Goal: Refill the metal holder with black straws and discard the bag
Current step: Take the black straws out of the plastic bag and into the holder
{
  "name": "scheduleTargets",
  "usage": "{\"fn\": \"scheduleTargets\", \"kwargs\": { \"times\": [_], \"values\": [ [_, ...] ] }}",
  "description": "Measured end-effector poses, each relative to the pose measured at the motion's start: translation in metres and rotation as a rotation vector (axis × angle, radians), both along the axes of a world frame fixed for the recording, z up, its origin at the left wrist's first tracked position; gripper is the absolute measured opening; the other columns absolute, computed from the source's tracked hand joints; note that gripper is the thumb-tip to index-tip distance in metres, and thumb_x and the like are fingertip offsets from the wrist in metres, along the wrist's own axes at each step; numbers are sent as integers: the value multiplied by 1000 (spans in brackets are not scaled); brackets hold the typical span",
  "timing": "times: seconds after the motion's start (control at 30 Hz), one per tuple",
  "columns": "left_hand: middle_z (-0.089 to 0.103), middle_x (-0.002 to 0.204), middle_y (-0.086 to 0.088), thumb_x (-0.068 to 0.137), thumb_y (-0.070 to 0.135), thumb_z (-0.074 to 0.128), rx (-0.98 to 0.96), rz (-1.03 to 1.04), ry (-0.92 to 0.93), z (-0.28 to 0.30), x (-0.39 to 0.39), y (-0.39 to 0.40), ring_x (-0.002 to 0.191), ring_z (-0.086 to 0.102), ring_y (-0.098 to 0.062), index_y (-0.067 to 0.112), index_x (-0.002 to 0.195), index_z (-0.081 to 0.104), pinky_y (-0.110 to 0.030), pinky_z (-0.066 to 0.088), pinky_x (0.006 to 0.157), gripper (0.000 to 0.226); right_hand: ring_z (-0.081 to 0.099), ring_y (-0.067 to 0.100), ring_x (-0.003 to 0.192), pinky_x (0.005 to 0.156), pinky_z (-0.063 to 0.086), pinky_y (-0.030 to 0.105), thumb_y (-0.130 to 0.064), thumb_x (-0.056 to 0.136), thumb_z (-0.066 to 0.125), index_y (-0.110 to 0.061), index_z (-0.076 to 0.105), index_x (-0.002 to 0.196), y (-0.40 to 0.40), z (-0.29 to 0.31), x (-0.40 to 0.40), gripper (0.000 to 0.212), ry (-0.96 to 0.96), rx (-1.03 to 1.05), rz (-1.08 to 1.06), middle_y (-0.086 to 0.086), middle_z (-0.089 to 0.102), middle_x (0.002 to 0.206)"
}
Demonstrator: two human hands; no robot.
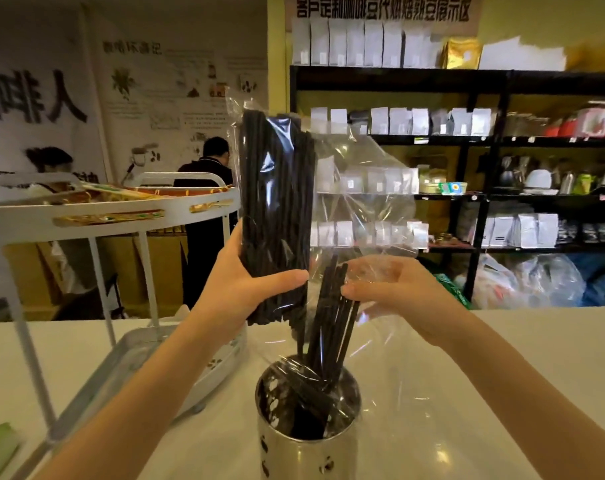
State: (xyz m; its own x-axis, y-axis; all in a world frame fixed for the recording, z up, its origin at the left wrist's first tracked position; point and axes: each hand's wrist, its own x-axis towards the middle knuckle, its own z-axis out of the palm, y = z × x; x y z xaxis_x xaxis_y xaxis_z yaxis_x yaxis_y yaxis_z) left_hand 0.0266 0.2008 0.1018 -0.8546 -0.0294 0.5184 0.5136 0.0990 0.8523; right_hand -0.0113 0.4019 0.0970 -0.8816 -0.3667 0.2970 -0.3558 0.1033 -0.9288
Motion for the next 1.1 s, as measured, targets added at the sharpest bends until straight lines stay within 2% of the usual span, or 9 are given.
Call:
{"fn": "scheduleTargets", "kwargs": {
  "times": [0.07,0.2,0.4,0.53,0.63,0.73,0.83,0.97,1.1],
  "values": [
    [61,103,8,45,23,76,-3,8,23,0,2,0,98,61,-11,43,101,46,-32,52,82,67,72,9,73,56,56,20,-5,72,74,-25,68,92,0,1,3,28,93,-15,-10,-7,72,90],
    [62,97,14,55,16,80,-54,12,30,-5,3,0,84,64,7,45,99,44,-13,52,65,64,71,12,79,62,59,26,-6,72,74,-26,70,93,-4,-4,6,30,222,0,-37,-5,74,88],
    [69,81,28,46,28,74,-28,-48,-5,-6,5,-4,78,64,11,40,100,50,-8,51,62,60,72,15,85,65,57,24,-20,67,76,-23,71,99,0,-3,5,33,170,-55,15,-1,75,97],
    [71,86,20,51,29,79,-29,-74,-4,-5,4,-2,80,67,7,31,119,45,-15,51,67,77,72,16,86,69,59,26,-18,70,72,-23,68,102,0,-3,6,33,153,-7,31,2,77,92],
    [72,99,14,52,27,83,-29,-109,14,-2,4,-3,92,69,-9,36,126,41,-23,56,71,86,72,19,85,73,60,32,-26,63,72,-24,68,99,2,0,9,36,169,-24,41,5,77,91],
    [69,110,4,54,34,77,-68,-105,55,5,7,-4,98,68,-18,43,123,41,-34,55,81,78,73,18,84,72,59,30,-25,63,70,-21,68,99,5,3,12,37,176,-58,41,5,77,90],
    [67,110,3,64,34,77,-154,-98,104,18,9,-2,92,70,-19,42,123,36,-23,57,74,72,72,19,84,73,59,33,-26,62,70,-22,68,99,7,8,13,37,186,-3,60,5,76,93],
    [71,102,0,57,34,66,-124,-136,111,32,11,-4,83,72,-20,34,127,37,-33,59,68,76,72,23,87,71,59,35,-23,64,71,-16,68,102,13,13,10,39,161,-45,50,8,76,93],
    [73,98,4,64,35,64,-63,-165,77,37,13,-8,82,72,-18,33,126,39,-29,59,64,66,71,27,89,67,58,34,-24,65,71,-19,68,101,15,15,8,37,150,-58,55,9,76,94]
  ]
}}
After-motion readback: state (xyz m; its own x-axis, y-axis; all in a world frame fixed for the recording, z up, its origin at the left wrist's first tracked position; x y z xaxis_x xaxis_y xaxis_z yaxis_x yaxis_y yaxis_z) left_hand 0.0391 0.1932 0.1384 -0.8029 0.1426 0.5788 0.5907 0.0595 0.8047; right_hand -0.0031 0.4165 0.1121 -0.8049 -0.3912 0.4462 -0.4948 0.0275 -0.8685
